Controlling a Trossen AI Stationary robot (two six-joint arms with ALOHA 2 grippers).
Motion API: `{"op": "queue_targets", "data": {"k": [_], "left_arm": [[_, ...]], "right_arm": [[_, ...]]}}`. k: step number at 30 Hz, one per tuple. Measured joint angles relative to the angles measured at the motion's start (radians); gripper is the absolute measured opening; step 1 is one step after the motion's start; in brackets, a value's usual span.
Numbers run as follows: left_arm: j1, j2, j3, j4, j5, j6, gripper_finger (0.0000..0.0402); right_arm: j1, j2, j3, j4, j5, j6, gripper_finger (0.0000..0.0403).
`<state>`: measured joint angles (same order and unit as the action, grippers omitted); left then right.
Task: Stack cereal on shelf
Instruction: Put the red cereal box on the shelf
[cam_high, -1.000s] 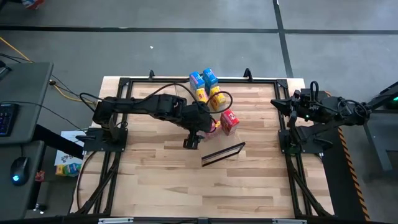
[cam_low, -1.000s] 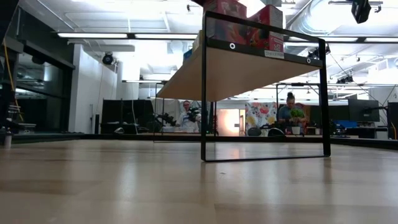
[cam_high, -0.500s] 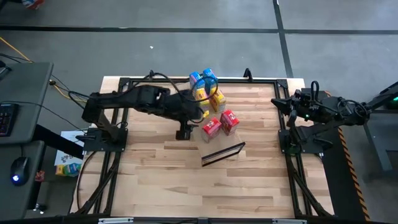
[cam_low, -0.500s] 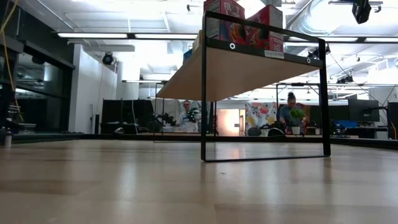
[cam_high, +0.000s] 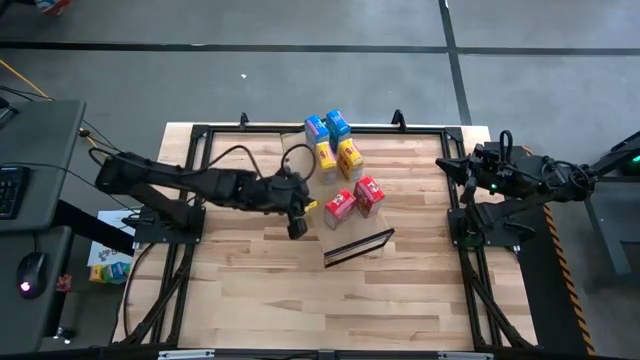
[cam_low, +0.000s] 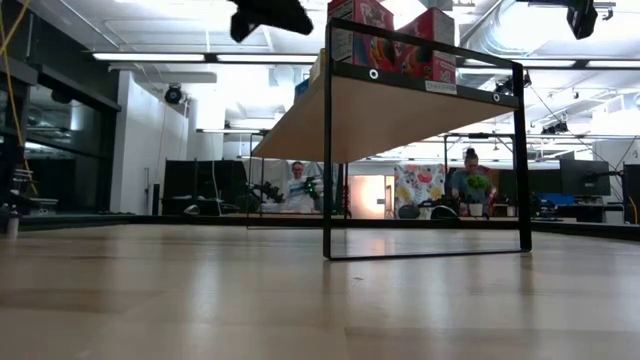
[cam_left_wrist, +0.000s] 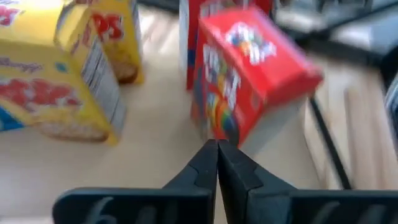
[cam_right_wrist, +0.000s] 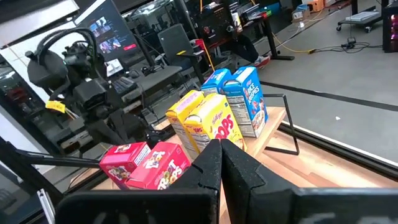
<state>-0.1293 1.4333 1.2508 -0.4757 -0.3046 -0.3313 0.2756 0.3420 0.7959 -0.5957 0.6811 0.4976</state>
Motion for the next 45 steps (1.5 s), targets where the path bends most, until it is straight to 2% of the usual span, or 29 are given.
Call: {"op": "queue_targets", "data": {"k": [5, 11, 21, 29, 41, 45], "left_arm": [[-0.011, 0.04, -0.064, 0.203, -0.087, -0.072, 0.0001], [-0.023, 0.096, -0.067, 0.198, -0.076, -0.176, 0.0], [-0.067, 0.1, -0.067, 0.236, -0.091, -0.299, 0.0], [-0.067, 0.1, -0.067, 0.348, -0.045, -0.314, 0.0], [-0.065, 0.109, -0.066, 0.37, 0.015, -0.292, 0.0], [-0.058, 0.146, -0.065, 0.441, 0.077, -0.282, 0.0]], "right_arm": [[0.0, 0.0, 0.0, -0.008, 0.002, 0.0, 0.0], [0.0, 0.0, 0.0, -0.011, 0.0, 0.0, 0.0], [0.0, 0.0, 0.0, -0.016, 0.0, -0.002, 0.0], [0.0, 0.0, 0.0, -0.023, 0.009, -0.004, 0.0], [0.0, 0.0, 0.0, -0.03, 0.009, -0.005, 0.0], [0.0, 0.0, 0.0, -0.03, 0.009, -0.006, 0.0]]}}
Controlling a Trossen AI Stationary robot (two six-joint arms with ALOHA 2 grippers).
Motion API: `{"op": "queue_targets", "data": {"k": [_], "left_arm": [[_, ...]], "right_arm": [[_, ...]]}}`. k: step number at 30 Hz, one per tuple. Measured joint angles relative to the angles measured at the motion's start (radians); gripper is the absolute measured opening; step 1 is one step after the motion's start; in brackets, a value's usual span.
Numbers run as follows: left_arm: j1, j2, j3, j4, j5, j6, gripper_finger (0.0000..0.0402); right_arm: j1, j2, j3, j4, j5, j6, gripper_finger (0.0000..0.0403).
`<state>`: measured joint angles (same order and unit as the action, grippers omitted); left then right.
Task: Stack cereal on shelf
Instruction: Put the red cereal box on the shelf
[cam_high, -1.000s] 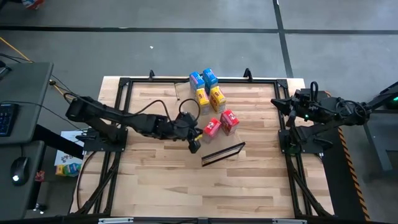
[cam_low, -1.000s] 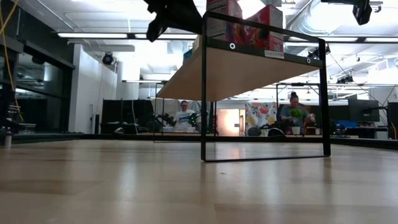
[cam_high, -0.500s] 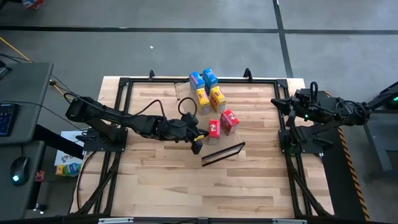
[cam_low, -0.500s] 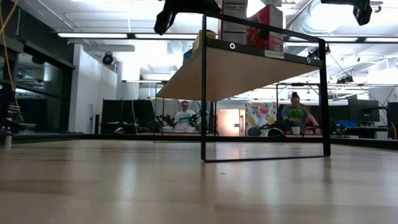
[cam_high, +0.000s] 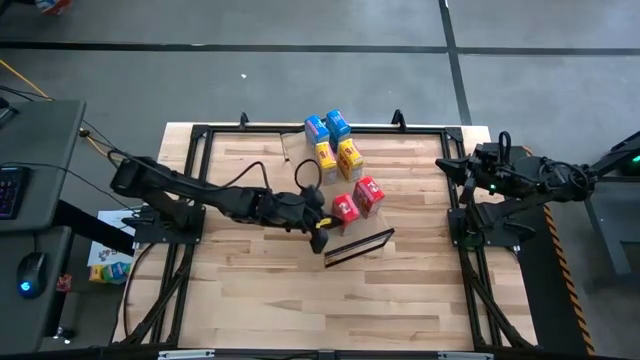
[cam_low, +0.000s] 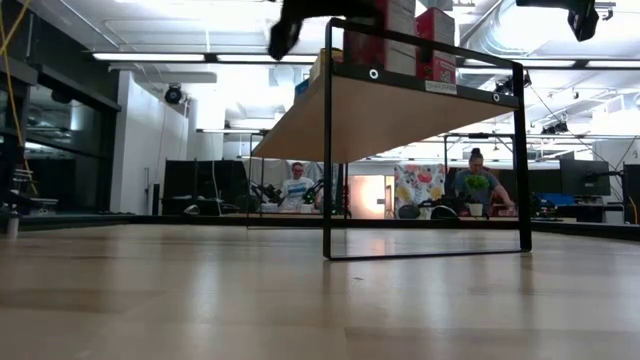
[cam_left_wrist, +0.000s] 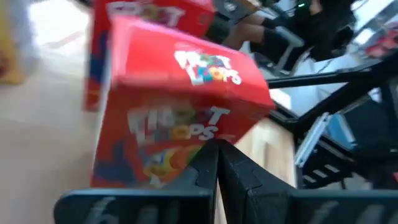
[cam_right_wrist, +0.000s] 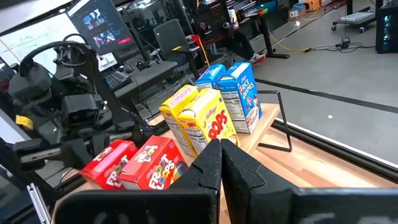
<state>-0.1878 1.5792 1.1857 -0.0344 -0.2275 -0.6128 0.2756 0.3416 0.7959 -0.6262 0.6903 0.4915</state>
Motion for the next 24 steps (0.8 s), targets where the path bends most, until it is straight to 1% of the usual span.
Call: {"op": "queue_targets", "data": {"k": [4, 7, 8, 10, 12, 15, 17, 19, 24], "left_arm": [[0.017, 0.038, -0.001, 0.024, 0.065, -0.004, 0.0], [0.025, 0.031, -0.001, 0.017, 0.088, -0.003, 0.0], [0.025, 0.018, -0.001, -0.015, 0.092, 0.006, 0.0], [0.024, -0.003, 0.0, -0.072, 0.078, 0.024, 0.0], [0.024, -0.026, -0.001, -0.16, 0.037, 0.033, 0.0], [0.031, -0.03, 0.0, -0.207, -0.019, 0.041, 0.0], [0.039, -0.027, -0.001, -0.209, -0.016, 0.041, 0.0], [0.046, -0.02, -0.001, -0.177, -0.006, 0.041, 0.0], [0.054, -0.018, -0.001, -0.178, -0.001, 0.049, 0.0]], "right_arm": [[0.0, 0.0, 0.0, -0.003, -0.001, 0.006, 0.0], [0.0, 0.0, 0.0, -0.003, -0.001, 0.006, 0.0], [0.0, 0.0, 0.0, -0.003, -0.001, 0.006, 0.0], [0.0, 0.0, 0.0, -0.004, -0.001, 0.006, 0.0], [0.0, 0.0, 0.0, -0.007, -0.001, 0.005, 0.0], [0.0, 0.0, 0.0, -0.007, -0.001, 0.005, 0.0], [0.0, 0.0, 0.0, -0.009, -0.001, 0.006, 0.0], [0.0, 0.0, 0.0, -0.013, -0.001, 0.006, 0.0], [0.0, 0.0, 0.0, -0.016, -0.001, 0.005, 0.0]]}}
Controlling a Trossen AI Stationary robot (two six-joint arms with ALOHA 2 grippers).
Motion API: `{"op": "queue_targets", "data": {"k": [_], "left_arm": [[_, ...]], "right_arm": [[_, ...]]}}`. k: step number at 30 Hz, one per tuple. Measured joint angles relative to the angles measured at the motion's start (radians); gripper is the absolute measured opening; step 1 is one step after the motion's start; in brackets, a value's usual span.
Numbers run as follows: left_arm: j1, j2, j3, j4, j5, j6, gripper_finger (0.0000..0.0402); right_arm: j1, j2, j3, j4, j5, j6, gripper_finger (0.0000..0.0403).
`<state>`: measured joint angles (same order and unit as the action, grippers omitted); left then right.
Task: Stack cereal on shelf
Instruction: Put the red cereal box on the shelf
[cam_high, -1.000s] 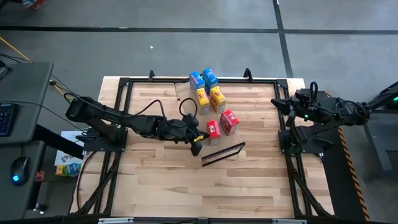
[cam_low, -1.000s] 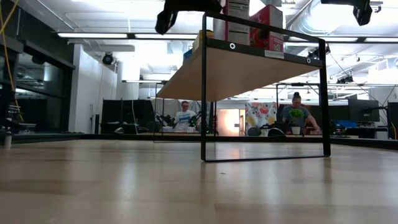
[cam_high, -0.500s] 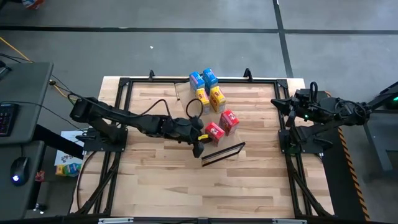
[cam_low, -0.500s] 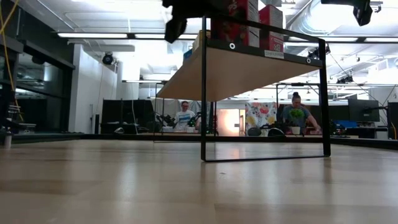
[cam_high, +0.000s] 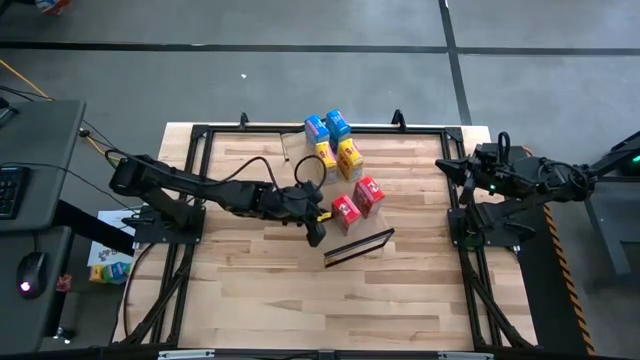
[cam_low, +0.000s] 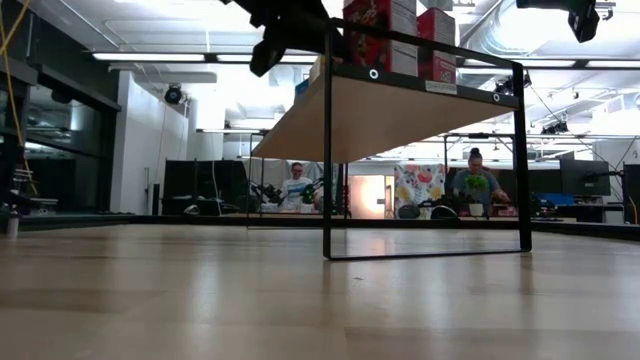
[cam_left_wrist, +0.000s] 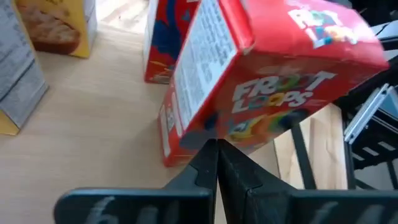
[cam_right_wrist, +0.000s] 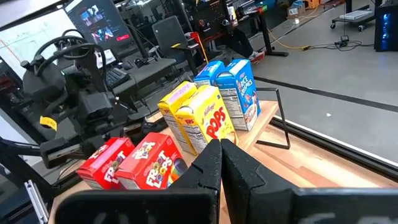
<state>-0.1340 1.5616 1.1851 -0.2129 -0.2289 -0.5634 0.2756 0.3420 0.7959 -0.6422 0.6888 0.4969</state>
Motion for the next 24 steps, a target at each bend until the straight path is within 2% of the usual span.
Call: {"op": "queue_targets", "data": {"k": [9, 15, 18, 24], "left_arm": [[0.042, -0.002, 0.0, -0.003, -0.012, 0.032, 0.0], [0.027, -0.088, 0.0, -0.109, 0.051, 0.01, 0.0], [-0.014, -0.107, -0.01, -0.11, 0.016, -0.099, 0.0], [-0.109, -0.08, -0.11, 0.219, 0.028, -0.453, 0.0]], "right_arm": [[0.0, 0.0, 0.0, -0.007, 0.003, 0.0, 0.0], [0.0, 0.0, 0.0, -0.007, 0.003, 0.0, 0.0], [0.0, 0.0, 0.0, -0.008, 0.004, 0.0, 0.0], [0.0, 0.0, 0.0, -0.012, 0.002, 0.0, 0.0]]}}
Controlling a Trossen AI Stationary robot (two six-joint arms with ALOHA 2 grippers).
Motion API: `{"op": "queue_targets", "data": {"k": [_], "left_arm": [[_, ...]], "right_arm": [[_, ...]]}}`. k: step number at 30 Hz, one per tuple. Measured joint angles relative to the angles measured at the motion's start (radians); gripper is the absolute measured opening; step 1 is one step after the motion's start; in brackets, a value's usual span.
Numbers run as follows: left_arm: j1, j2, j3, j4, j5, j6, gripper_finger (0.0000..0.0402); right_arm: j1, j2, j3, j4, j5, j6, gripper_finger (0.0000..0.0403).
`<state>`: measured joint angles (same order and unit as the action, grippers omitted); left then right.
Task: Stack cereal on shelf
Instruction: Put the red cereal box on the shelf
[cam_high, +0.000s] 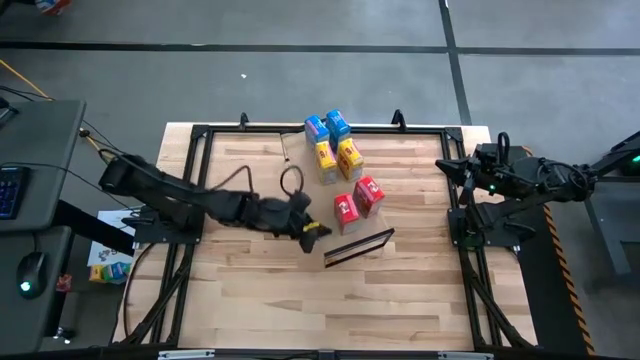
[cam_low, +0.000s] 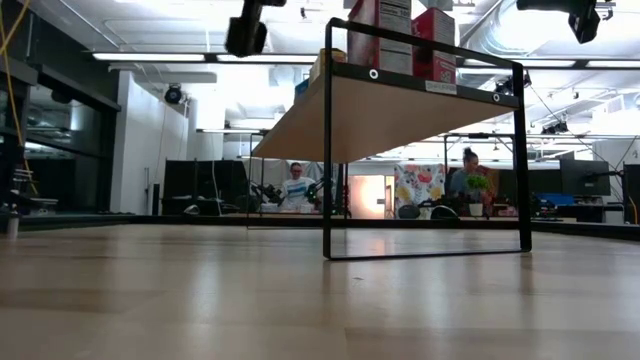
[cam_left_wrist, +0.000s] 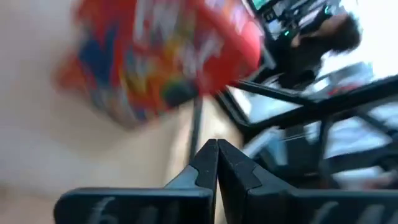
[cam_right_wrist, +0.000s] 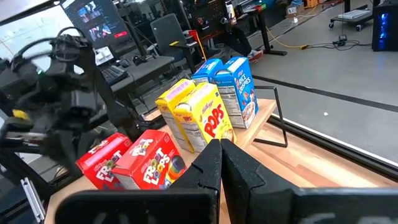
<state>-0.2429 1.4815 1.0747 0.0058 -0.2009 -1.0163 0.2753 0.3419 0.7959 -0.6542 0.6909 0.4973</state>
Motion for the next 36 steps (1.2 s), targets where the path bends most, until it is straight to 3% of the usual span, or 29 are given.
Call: {"op": "queue_targets", "data": {"k": [3, 8, 12, 19, 36], "left_arm": [[-0.033, 0.027, -0.016, 0.072, -0.023, -0.212, 0.0], [-0.055, 0.08, 0.011, 0.125, -0.089, -0.376, 0.0], [-0.049, 0.113, 0.072, 0.121, -0.128, -0.414, 0.0], [-0.031, 0.162, 0.19, -0.045, -0.13, -0.471, 0.0], [0.002, 0.162, 0.195, -0.094, -0.14, -0.553, 0.0]], "right_arm": [[0.0, 0.0, 0.0, -0.002, 0.0, -0.005, 0.0], [0.0, 0.0, 0.0, -0.008, -0.001, -0.005, 0.0], [0.0, 0.0, 0.0, -0.021, -0.002, -0.005, 0.0], [0.0, 0.0, 0.0, -0.045, -0.006, -0.002, 0.0], [0.0, 0.0, 0.0, -0.067, -0.007, 0.0, 0.0]]}}
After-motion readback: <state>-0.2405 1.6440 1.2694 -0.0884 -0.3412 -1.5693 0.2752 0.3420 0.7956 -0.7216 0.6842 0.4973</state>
